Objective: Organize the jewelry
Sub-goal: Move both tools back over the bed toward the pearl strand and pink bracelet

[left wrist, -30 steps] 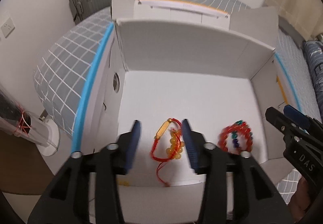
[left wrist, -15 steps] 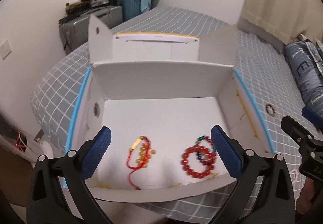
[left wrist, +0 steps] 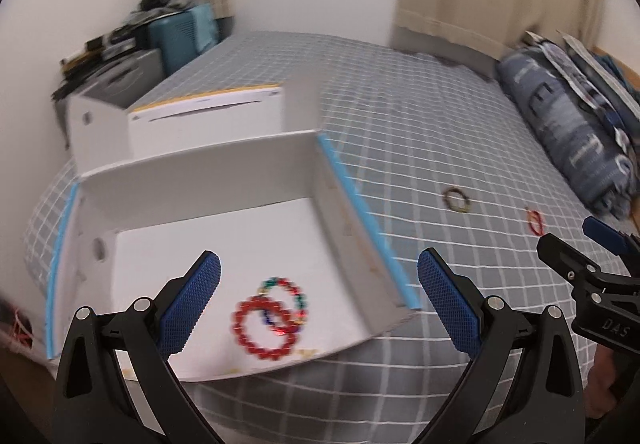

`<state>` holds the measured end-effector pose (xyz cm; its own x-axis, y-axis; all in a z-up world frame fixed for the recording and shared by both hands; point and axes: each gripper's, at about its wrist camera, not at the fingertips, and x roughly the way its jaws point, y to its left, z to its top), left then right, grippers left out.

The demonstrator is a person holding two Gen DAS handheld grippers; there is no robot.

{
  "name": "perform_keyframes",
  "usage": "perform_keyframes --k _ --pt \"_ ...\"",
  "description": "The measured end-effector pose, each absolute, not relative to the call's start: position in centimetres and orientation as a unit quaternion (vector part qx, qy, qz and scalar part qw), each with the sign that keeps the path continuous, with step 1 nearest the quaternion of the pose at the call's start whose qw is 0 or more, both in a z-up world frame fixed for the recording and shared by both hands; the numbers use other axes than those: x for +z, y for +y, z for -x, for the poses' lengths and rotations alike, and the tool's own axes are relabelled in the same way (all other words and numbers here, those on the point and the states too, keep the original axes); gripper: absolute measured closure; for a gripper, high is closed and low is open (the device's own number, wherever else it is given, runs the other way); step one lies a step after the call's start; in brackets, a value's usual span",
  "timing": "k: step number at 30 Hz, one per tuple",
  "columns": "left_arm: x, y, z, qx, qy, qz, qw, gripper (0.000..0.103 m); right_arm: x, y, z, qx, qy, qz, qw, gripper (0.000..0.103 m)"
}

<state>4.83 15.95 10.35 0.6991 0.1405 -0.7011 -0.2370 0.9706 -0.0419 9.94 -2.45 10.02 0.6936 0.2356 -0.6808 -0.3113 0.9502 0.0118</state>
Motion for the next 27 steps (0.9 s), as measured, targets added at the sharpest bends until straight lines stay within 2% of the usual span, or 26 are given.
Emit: perform_keyframes --k 13,20,27 --pt "8.4 3.4 -9.3 0.001 0.374 0.010 0.927 0.006 6.8 -14.5 -11.0 0.052 0.390 0.021 0.919 0.008" --pt "3.3 -0.9 -12.0 -0.041 0.399 0.006 0.916 0.006 3.5 -19.0 -11.3 0.012 0.414 0.002 0.910 0.008" --pt "-2.1 -1.9 -13.2 -0.052 0.425 0.005 0.904 0.006 -1.6 -20.6 -11.2 0.000 0.451 -0.007 0.892 0.008"
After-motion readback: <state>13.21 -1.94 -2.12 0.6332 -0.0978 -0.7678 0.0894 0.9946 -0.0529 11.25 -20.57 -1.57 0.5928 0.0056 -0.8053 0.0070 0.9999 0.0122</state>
